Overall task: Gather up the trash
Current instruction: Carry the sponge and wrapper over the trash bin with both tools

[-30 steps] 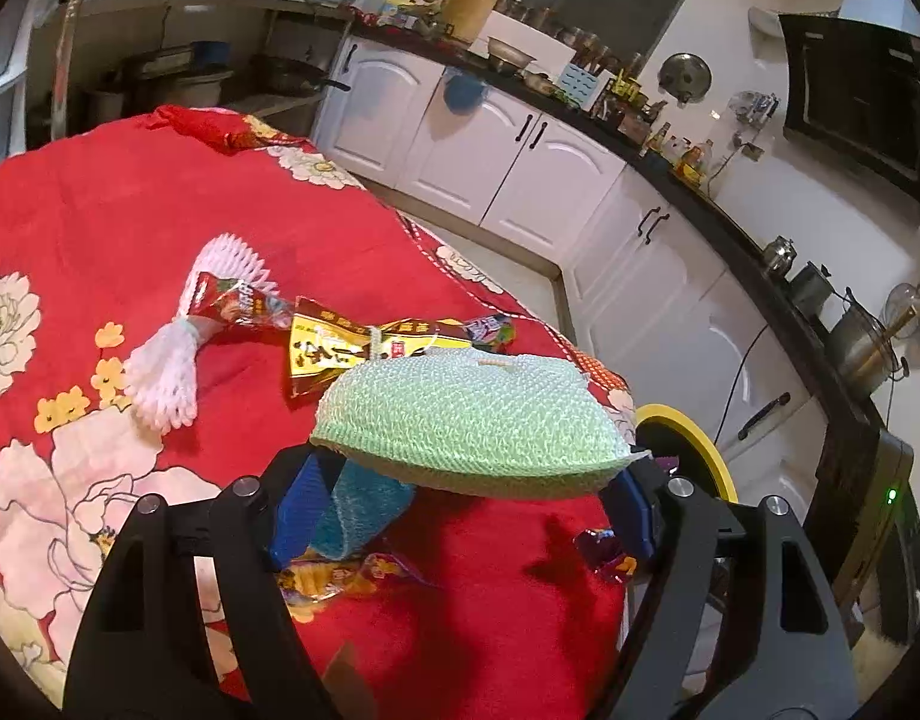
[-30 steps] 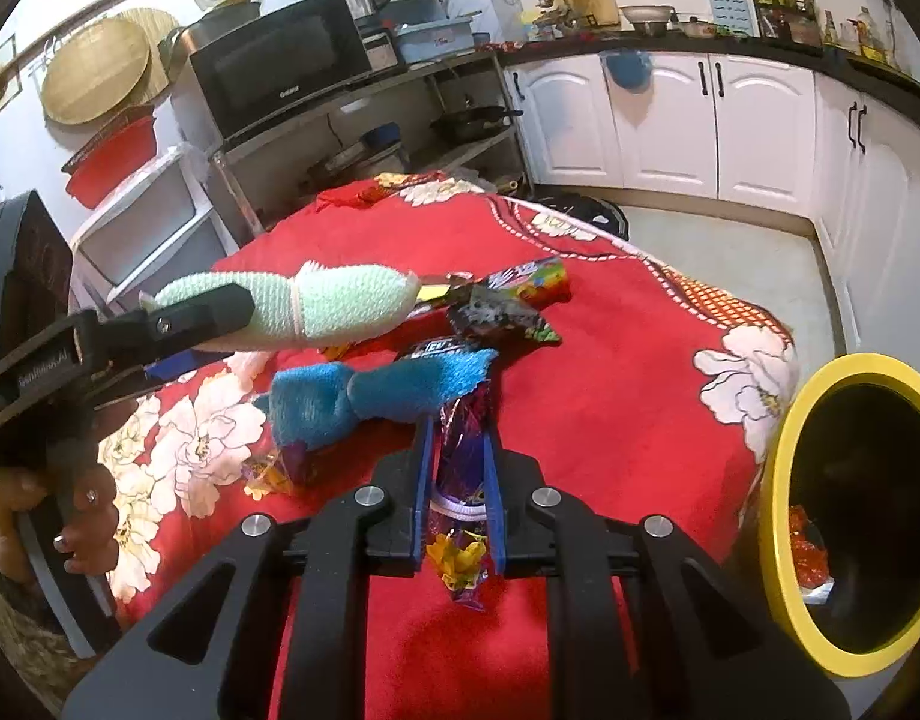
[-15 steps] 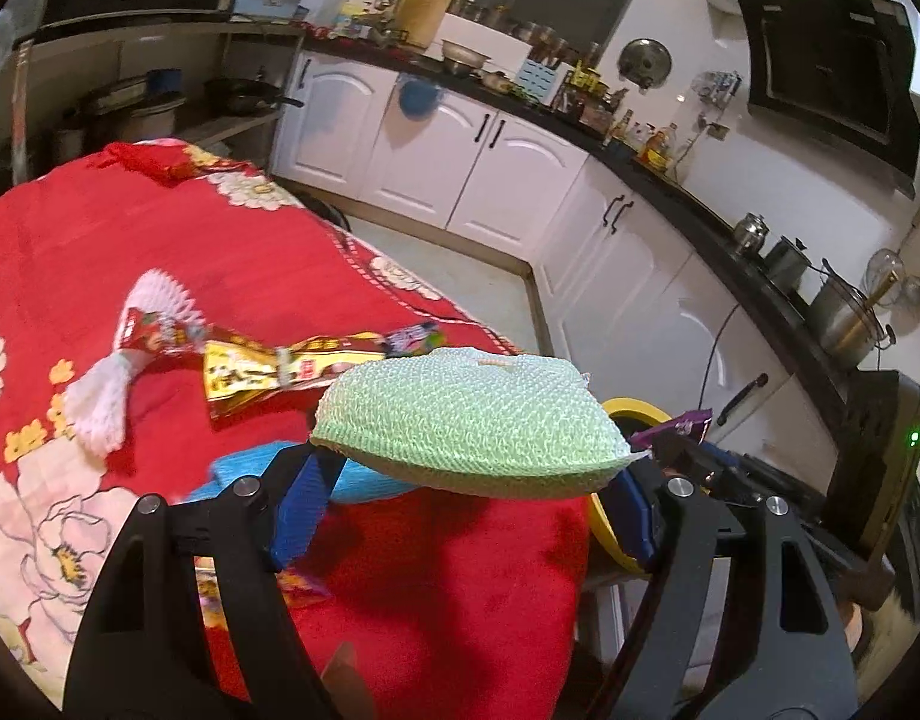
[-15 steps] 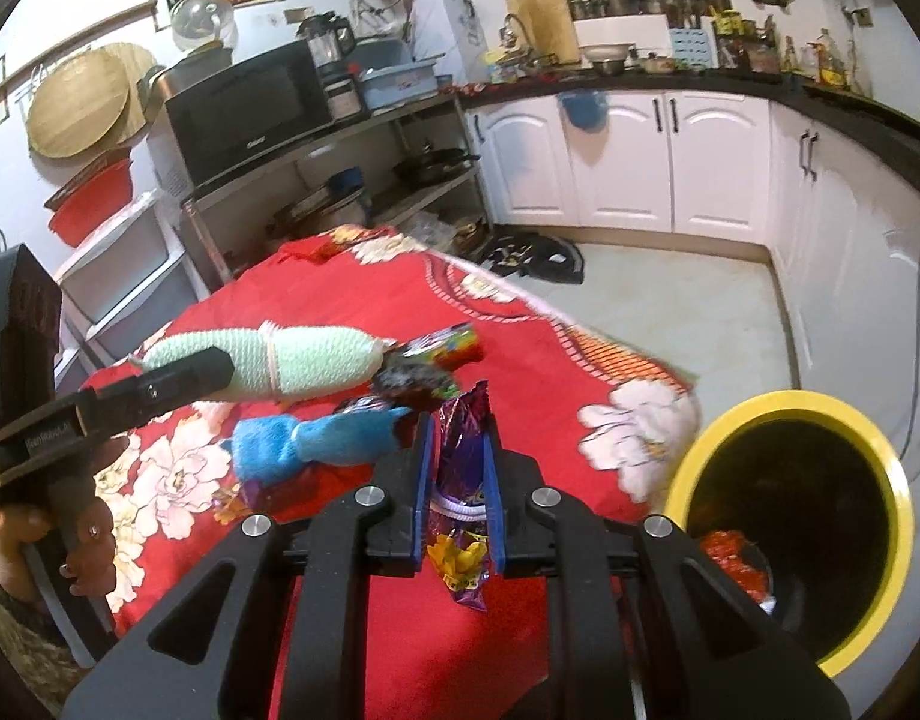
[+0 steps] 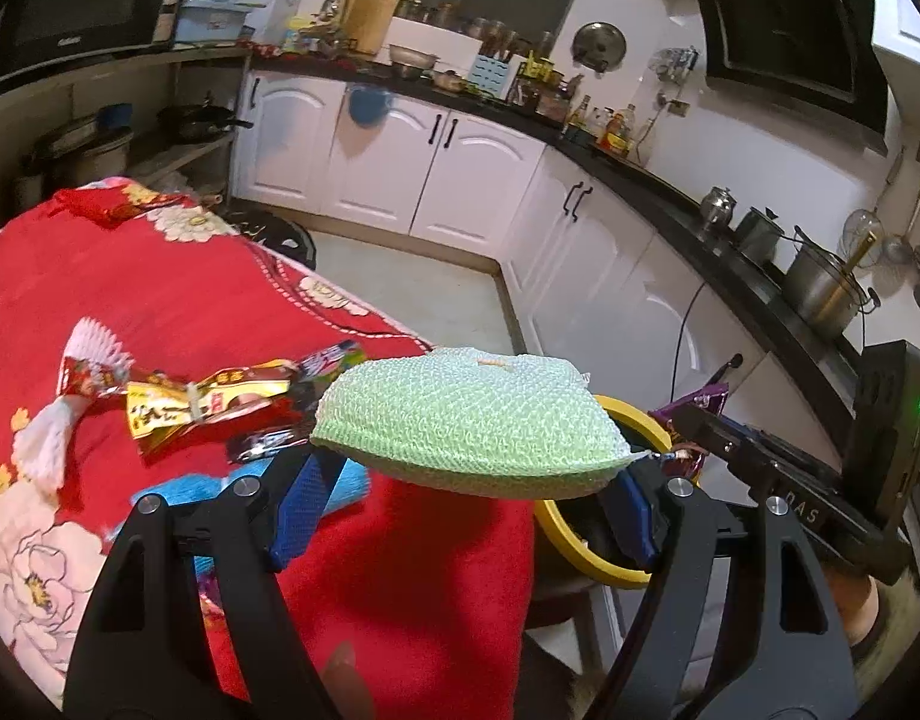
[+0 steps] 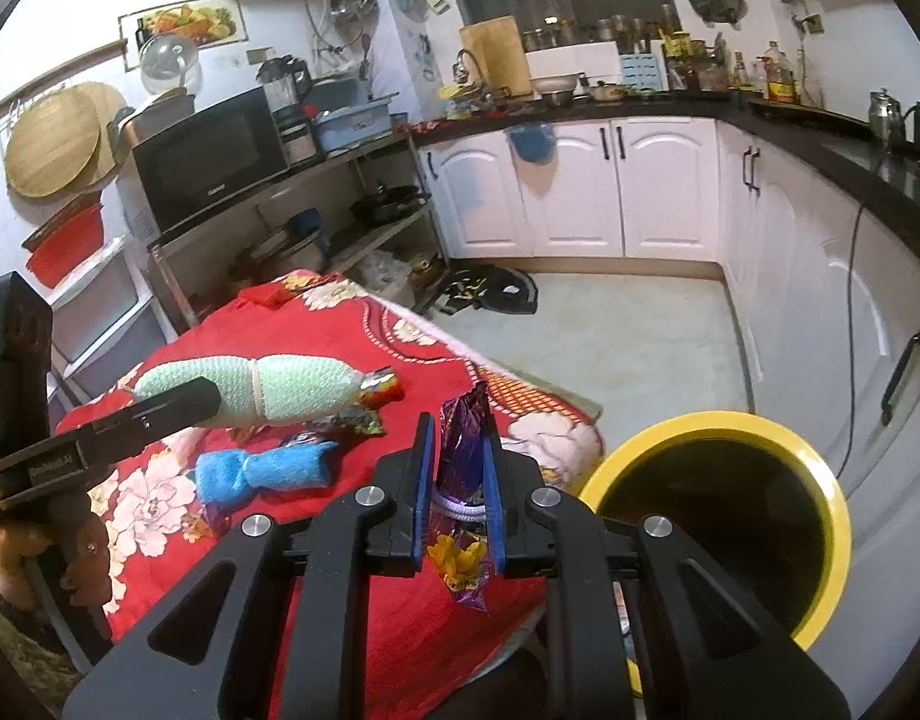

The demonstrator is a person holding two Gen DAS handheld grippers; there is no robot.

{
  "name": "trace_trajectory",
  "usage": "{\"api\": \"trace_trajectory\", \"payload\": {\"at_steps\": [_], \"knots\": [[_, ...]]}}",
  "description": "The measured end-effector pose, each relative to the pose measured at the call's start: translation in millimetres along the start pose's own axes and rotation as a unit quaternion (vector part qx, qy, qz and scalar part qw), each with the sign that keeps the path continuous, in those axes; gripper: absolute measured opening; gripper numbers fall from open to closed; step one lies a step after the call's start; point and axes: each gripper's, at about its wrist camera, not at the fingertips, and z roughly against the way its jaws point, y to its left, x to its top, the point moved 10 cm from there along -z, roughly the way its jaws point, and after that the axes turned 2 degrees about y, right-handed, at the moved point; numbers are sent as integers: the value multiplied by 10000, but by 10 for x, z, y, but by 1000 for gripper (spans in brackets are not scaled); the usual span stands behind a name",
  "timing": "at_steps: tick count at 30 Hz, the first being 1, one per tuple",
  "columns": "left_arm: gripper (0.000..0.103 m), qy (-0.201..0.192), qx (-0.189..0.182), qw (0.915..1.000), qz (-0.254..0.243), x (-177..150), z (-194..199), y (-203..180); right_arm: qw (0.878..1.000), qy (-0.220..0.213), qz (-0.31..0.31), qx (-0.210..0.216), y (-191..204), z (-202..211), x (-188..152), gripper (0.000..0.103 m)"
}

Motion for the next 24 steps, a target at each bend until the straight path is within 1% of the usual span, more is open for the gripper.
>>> {"api": "trace_trajectory", "payload": {"at_steps": [8, 17, 24], "knots": [[69, 23, -70, 9997, -242, 23, -106, -271, 9995, -185, -114, -242, -295, 165, 68, 15], [69, 63, -184, 9986, -489, 20, -241, -587, 9968, -422, -236, -644, -670, 362, 109, 15], [69, 111, -259, 9974, -669, -13, -383, -831, 9939, -529, -337, -911, -943, 472, 112, 15]]}}
